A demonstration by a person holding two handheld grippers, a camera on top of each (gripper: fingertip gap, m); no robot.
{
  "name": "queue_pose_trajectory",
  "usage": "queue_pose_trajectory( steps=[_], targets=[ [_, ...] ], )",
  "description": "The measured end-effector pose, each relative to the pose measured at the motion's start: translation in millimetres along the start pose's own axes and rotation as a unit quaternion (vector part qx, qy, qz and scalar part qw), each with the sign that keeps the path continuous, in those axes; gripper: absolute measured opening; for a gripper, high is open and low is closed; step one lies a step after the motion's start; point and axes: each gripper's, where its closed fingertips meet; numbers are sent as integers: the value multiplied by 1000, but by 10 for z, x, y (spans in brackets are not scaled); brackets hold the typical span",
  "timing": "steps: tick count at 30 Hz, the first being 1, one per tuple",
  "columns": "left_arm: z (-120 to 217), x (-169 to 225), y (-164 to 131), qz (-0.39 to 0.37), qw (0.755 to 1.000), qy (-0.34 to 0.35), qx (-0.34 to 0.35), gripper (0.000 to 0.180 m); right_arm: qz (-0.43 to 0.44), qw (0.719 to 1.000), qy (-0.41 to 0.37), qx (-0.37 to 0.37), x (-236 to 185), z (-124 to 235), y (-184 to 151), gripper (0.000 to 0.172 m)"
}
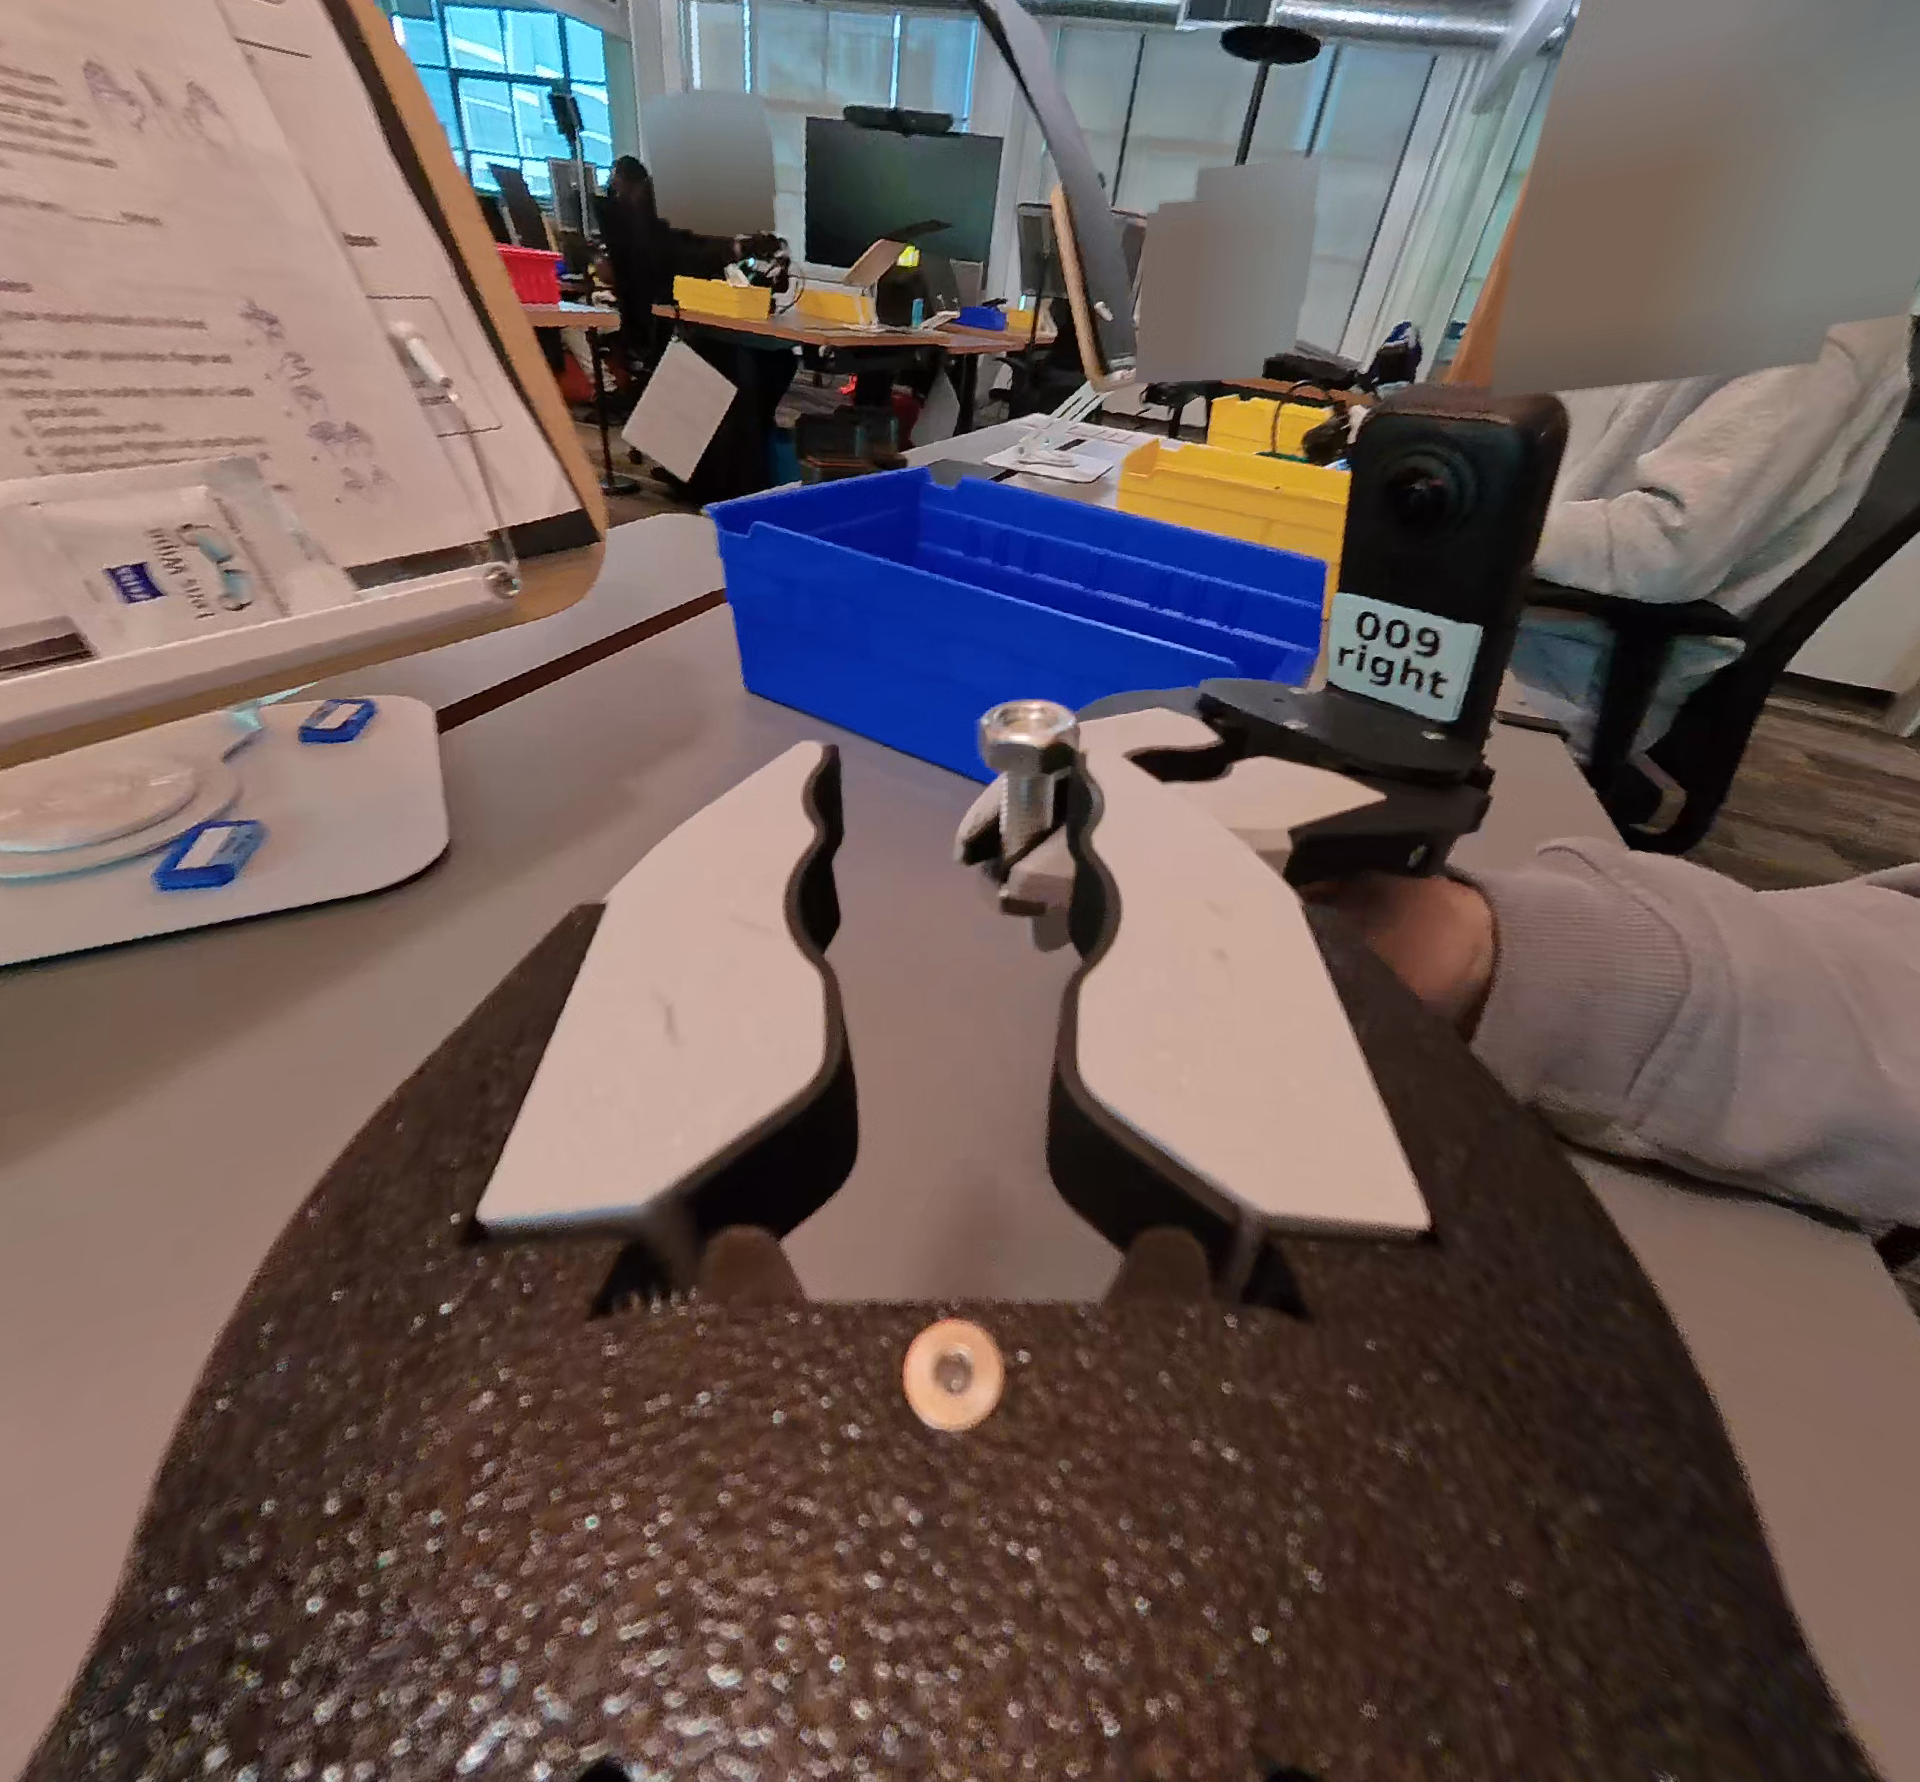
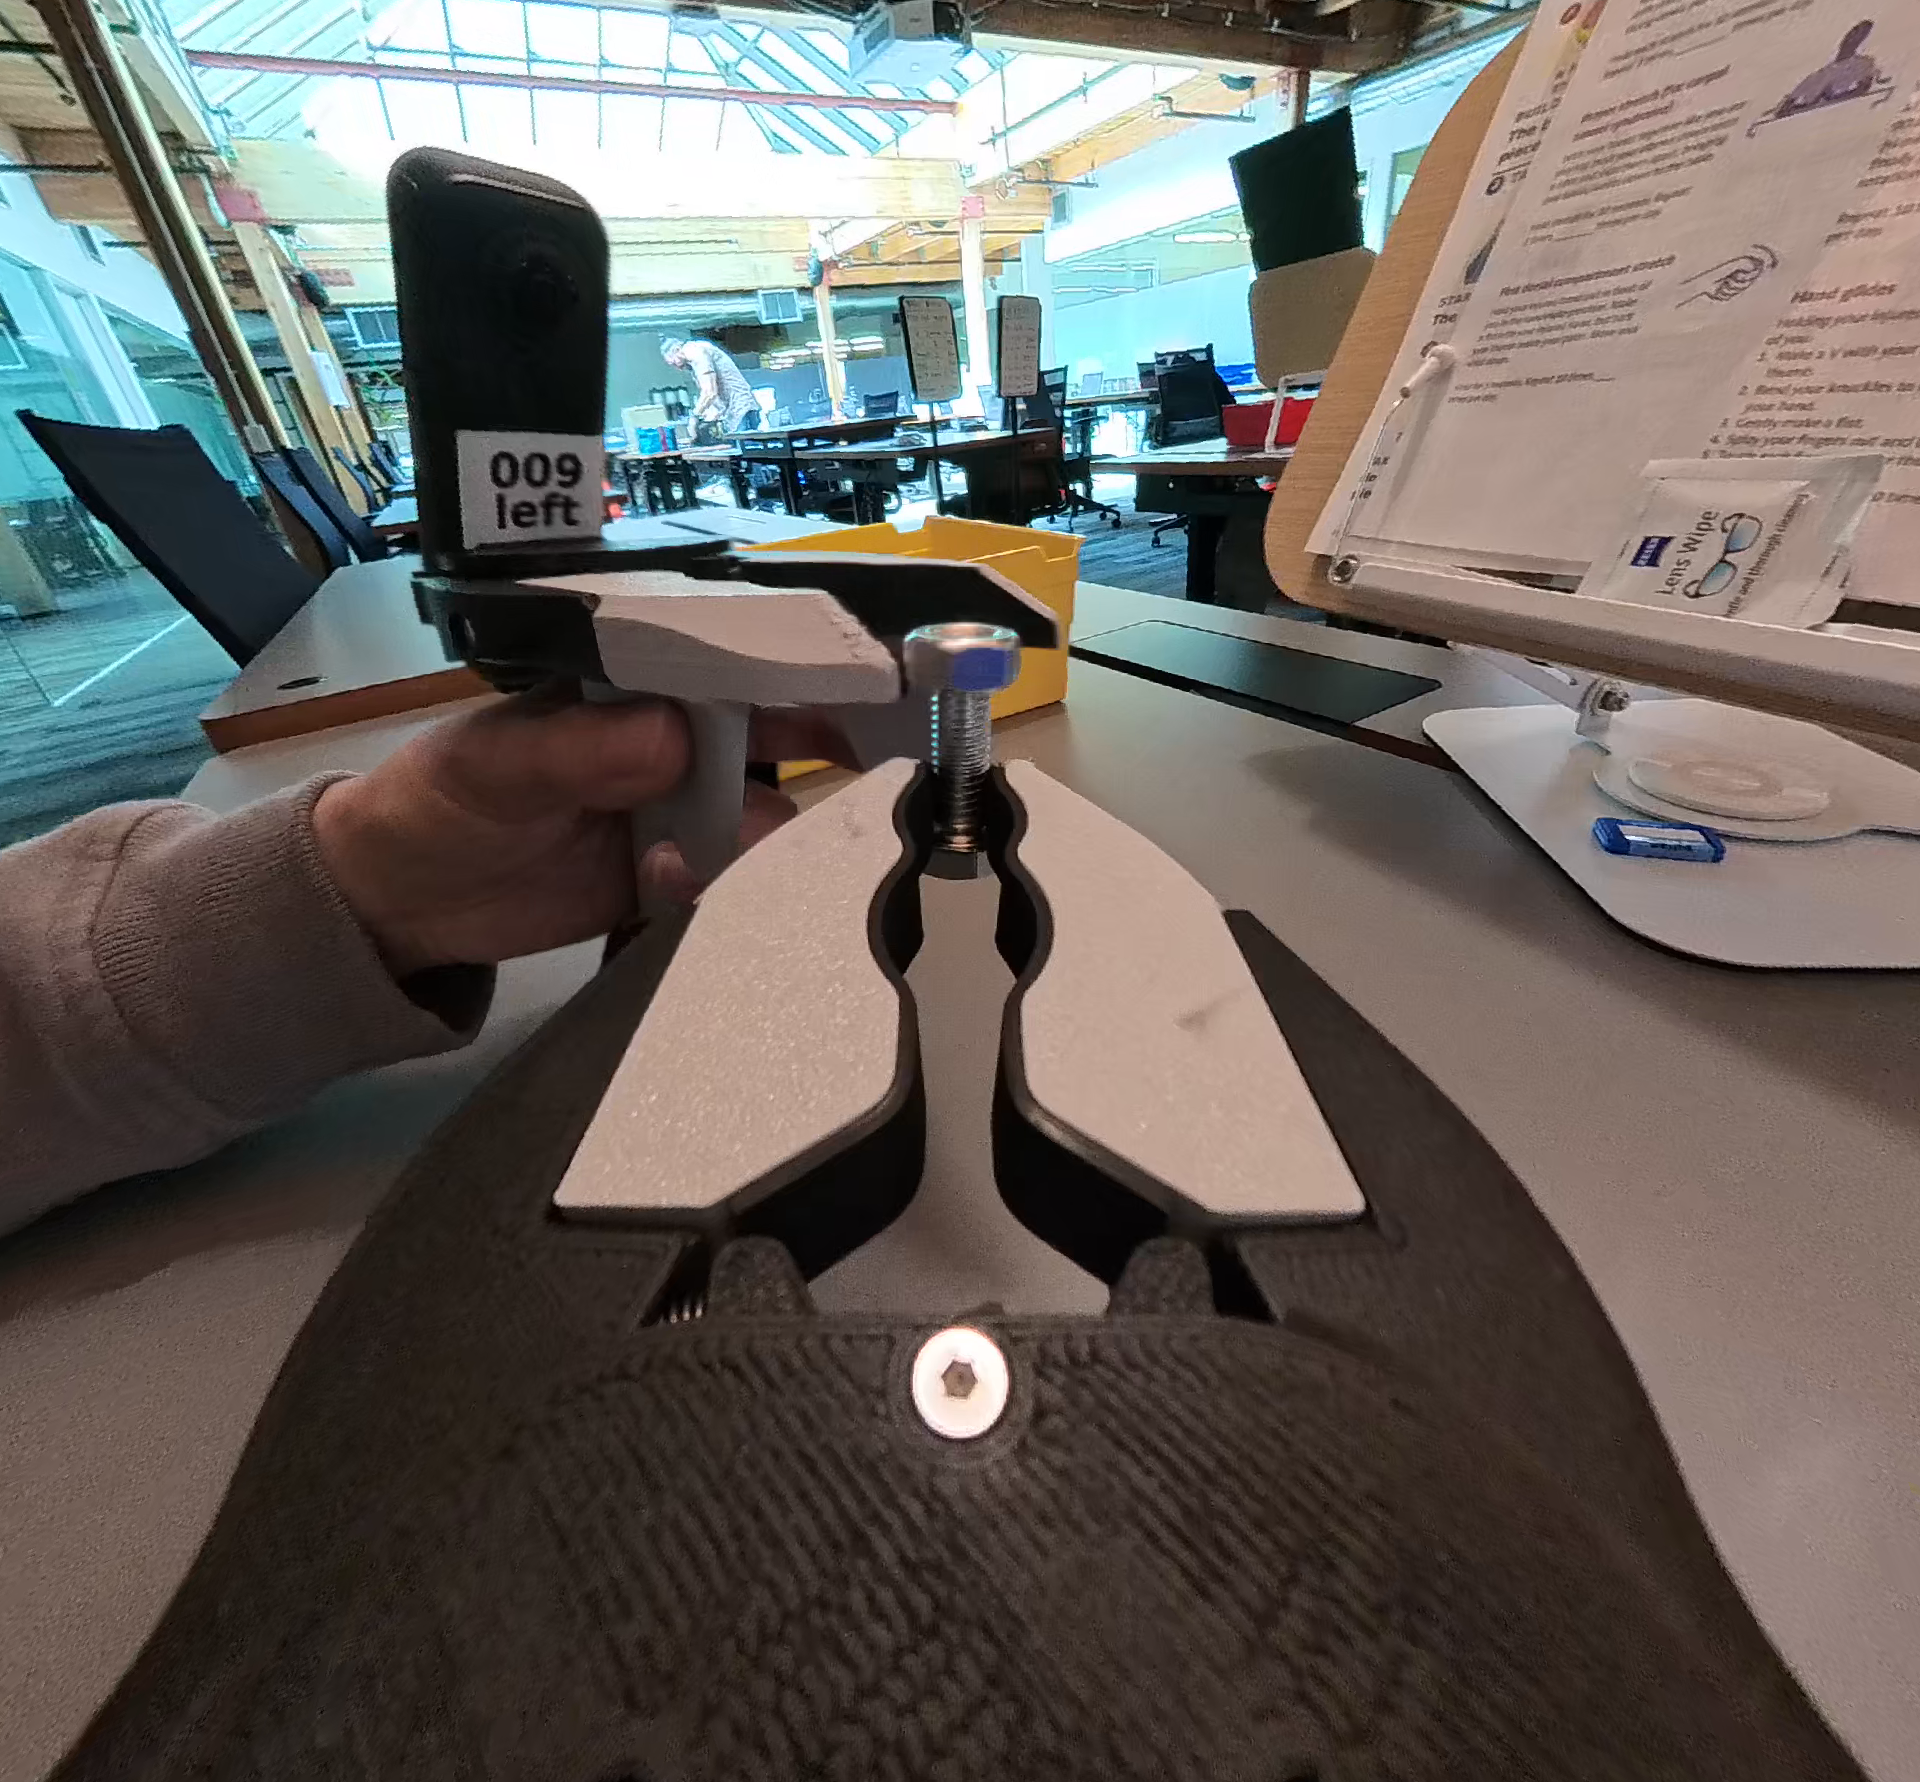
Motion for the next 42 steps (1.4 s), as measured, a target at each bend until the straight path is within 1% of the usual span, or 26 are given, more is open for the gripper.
queue_pose_trajectory(
  steps=[2,3,5,7,9,12,14,17,19,20,21,22,24,28,32,34,37,39,40,42],
  targets=[
    [95,-174,-8,-10,999,43,-5,32,-5,1000,6,11,0,25,40,9],
    [132,-207,2,-6,999,44,-3,33,-9,1000,7,16,-1,32,60,9],
    [148,-143,71,20,1000,12,20,36,-5,1000,5,15,-3,29,64,9],
    [110,-25,131,24,999,-17,41,39,-2,1000,8,10,-25,13,39,9],
    [32,64,128,14,999,-24,38,43,-2,1000,11,6,-45,-4,17,9],
    [-72,144,88,14,999,-30,30,43,2,1000,16,3,-69,-14,5,9],
    [-103,114,36,19,999,-18,21,42,3,1000,16,4,-77,-16,11,9],
    [-61,43,26,24,999,-7,22,44,-3,1000,12,5,-54,-10,14,9],
    [-17,-28,4,24,1000,3,12,52,-5,1000,6,-2,-24,-10,-7,9],
    [16,-99,-10,24,1000,18,6,51,-6,1000,-2,-2,8,-2,-13,9],
    [57,-182,-17,22,999,36,4,46,-10,1000,8,6,-9,10,11,9],
    [100,-241,-10,22,999,47,6,46,-17,1000,14,15,-21,21,48,9],
    [156,-266,48,34,998,43,23,46,-18,1000,10,19,-13,27,74,9],
    [85,-76,133,30,999,6,45,47,-17,1000,13,12,-30,9,42,9],
    [-66,69,70,19,999,-8,25,49,-16,1000,19,6,-53,-11,10,9],
    [-70,28,38,21,1000,4,20,49,-22,999,21,8,-60,-12,17,9],
    [0,-90,-12,22,999,22,5,55,-30,999,8,-7,-3,-22,-38,9],
    [97,-260,-34,11,998,66,-1,45,-45,999,19,5,-2,-4,-7,9],
    [145,-320,-29,12,997,78,0,46,-53,998,19,10,5,3,15,9],
    [195,-342,7,27,997,74,13,46,-60,998,14,3,24,4,7,9]
  ],
)
Point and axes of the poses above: each gripper's, where its closed fingertips meet, z back along the fingers, y out of its top, x = y × z across the jaws, and after that the axes turned 1 degree about -x, right-handed
